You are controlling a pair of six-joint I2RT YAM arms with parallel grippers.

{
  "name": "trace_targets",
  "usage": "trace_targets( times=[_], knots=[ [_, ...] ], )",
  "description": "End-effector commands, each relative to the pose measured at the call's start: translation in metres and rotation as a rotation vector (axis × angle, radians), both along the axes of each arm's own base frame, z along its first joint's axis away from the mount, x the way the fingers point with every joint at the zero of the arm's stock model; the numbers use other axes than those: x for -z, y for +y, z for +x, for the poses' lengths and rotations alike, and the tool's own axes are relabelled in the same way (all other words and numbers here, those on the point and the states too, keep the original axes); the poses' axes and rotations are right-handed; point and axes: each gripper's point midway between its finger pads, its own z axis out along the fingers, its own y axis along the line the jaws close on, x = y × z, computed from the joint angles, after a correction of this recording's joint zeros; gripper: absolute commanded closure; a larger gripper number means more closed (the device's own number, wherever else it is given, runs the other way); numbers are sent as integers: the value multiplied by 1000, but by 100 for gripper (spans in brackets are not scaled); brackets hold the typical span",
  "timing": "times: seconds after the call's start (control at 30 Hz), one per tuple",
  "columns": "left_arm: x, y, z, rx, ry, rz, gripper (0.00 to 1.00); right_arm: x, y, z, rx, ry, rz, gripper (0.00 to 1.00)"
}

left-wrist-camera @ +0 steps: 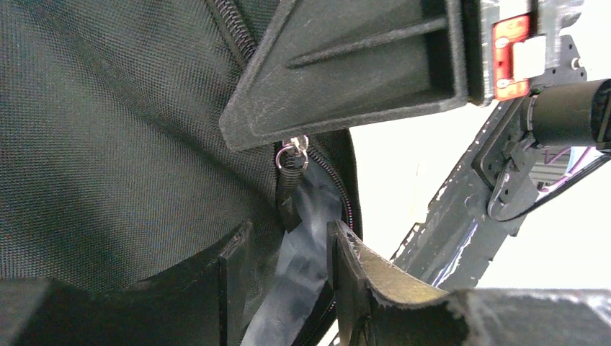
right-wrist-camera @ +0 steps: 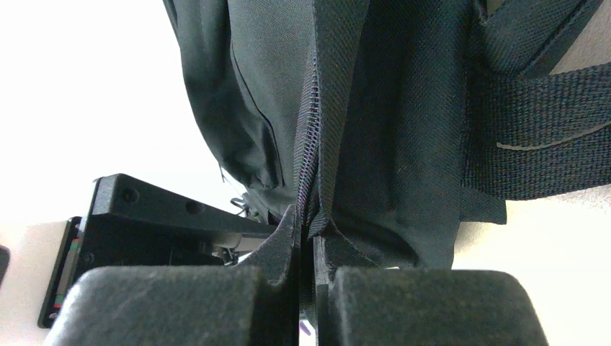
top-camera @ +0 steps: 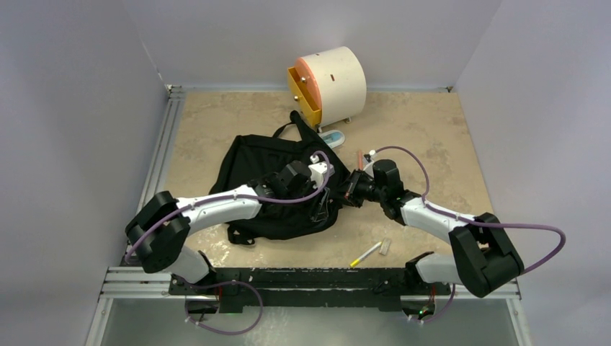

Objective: Pack the student bag
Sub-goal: Zip the student bag at the center of the board.

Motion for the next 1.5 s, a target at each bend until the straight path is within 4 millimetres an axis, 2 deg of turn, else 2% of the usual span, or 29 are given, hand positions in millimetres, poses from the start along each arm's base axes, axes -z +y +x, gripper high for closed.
trace_targets(
  times=[0.0, 0.23, 0.53, 0.67, 1.1, 1.27, 1.47],
  knots=[
    [-10, -12, 11, -23, -36, -28, 58, -18, 3, 8, 4, -68, 15, 100],
    [-7, -14, 16, -37, -45, -9, 61, -19, 3, 9, 5, -71, 15, 100],
    [-20, -8, 16, -48, -67, -12, 91, -19, 2, 9, 12, -73, 16, 100],
    [-20, -6, 15, -48, -70, -8, 100, -20, 2, 9, 12, -74, 16, 100],
    [-32, 0, 19, -25, -127, 15, 100, -20, 1, 8, 18, -75, 15, 100],
    [-38, 2, 2, 108, -164, -9, 100, -22, 1, 10, 22, -80, 15, 100],
    [-28, 11, -12, 163, -124, 23, 100, -28, 1, 16, 36, -88, 8, 100]
  ],
)
